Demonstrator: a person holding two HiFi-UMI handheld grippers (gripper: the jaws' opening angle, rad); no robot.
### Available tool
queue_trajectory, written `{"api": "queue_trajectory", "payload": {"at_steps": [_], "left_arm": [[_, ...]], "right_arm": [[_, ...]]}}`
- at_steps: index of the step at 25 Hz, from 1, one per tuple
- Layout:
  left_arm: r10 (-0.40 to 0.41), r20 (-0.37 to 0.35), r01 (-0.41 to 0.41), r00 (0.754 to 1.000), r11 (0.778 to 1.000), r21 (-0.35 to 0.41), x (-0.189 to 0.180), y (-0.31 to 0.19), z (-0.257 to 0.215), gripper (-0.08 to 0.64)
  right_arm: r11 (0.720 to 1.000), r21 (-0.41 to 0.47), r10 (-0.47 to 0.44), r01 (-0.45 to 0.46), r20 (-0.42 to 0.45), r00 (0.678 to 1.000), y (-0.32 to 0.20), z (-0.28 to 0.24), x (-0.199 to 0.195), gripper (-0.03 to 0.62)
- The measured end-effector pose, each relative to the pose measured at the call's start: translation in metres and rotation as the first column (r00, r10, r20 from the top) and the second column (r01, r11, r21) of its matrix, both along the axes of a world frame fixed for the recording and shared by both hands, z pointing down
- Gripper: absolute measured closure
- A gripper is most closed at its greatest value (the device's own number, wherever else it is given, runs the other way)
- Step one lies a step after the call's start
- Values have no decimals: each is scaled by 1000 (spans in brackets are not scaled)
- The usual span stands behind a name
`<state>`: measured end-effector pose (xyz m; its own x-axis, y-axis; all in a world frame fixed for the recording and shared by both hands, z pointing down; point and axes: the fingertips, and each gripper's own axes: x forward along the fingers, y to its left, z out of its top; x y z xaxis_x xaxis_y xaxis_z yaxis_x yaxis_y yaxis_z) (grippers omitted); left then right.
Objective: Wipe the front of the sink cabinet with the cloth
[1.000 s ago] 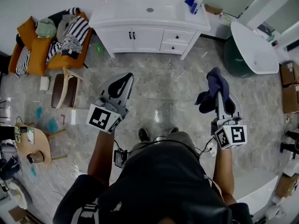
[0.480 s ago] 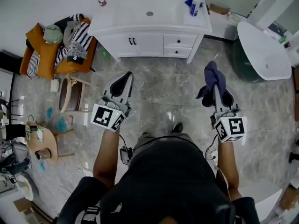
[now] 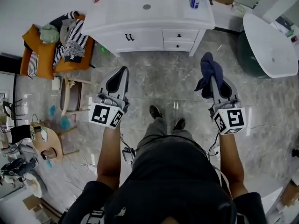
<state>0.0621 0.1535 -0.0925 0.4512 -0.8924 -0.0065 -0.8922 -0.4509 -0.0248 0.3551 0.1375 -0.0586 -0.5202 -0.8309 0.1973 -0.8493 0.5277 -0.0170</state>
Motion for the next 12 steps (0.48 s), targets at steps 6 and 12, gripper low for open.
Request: {"api": "queue_trajectory", "payload": {"at_steps": [6,12], "left_arm": [[-4,-21,4,1000,1000,-11,-38,-65,27,557],[-100,-103,97,990,995,-39,-76,-145,46,557]], "right_arm": [[999,-25,40,-41,-45,998,-42,22,-28,560],[993,-71,88,-91,-51,995,-92,44,-49,560]]}}
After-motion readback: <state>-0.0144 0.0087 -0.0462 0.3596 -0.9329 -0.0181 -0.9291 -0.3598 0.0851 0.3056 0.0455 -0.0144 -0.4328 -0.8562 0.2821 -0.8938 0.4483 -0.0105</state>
